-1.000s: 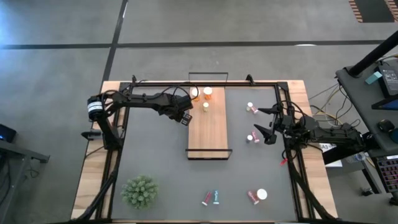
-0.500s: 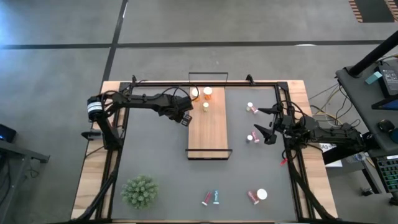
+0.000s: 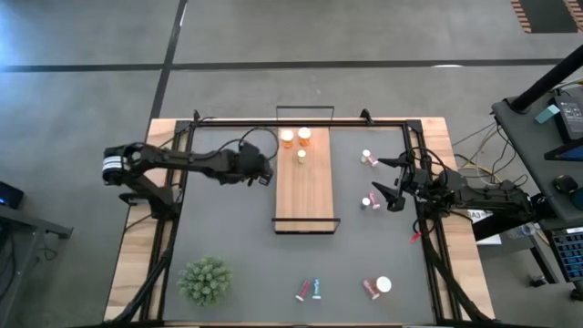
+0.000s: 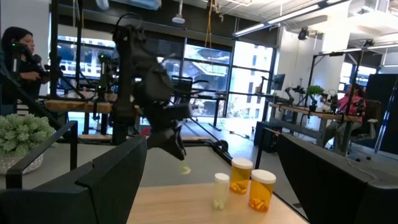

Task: Pick and place medicine bottles onto shelf by color
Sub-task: Put the bottom yellow pill bottle on the shelf aligned with the other yellow pill bottle

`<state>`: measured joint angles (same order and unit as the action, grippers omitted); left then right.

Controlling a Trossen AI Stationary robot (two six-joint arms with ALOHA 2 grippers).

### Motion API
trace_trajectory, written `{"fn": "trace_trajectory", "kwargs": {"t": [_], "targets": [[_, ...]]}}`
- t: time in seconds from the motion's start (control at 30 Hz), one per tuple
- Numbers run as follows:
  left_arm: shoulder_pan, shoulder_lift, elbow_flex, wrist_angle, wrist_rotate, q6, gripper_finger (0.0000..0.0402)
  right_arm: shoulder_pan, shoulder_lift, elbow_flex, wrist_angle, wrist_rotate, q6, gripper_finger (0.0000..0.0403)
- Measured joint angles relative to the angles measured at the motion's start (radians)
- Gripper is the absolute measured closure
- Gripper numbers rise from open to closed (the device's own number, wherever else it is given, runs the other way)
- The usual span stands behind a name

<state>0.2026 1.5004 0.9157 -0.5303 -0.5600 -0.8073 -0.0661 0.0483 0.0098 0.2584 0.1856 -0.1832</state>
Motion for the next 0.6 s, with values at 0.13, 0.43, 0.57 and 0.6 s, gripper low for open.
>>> {"fn": "trace_trajectory", "kwargs": {"t": [0.13,0.43,0.57,0.6], "targets": [[-0.04,-0.07,-0.167,0.248,-0.085,0.001,0.0323,0.0,0.0,0.0,0.0,0.0,0.0,0.0053],[-0.055,-0.11,-0.362,0.521,-0.081,-0.003,0.0322,0.0,0.0,0.0,0.0,0.0,0.0,0.0053],[-0.059,-0.097,-0.367,0.522,-0.072,-0.025,0.0322,0.0,0.0,0.0,0.0,0.0,0.0,0.0053],[-0.06,-0.093,-0.368,0.521,-0.069,-0.025,0.0322,0.0,0.0,0.0,0.0,0.0,0.0,0.0053]]}}
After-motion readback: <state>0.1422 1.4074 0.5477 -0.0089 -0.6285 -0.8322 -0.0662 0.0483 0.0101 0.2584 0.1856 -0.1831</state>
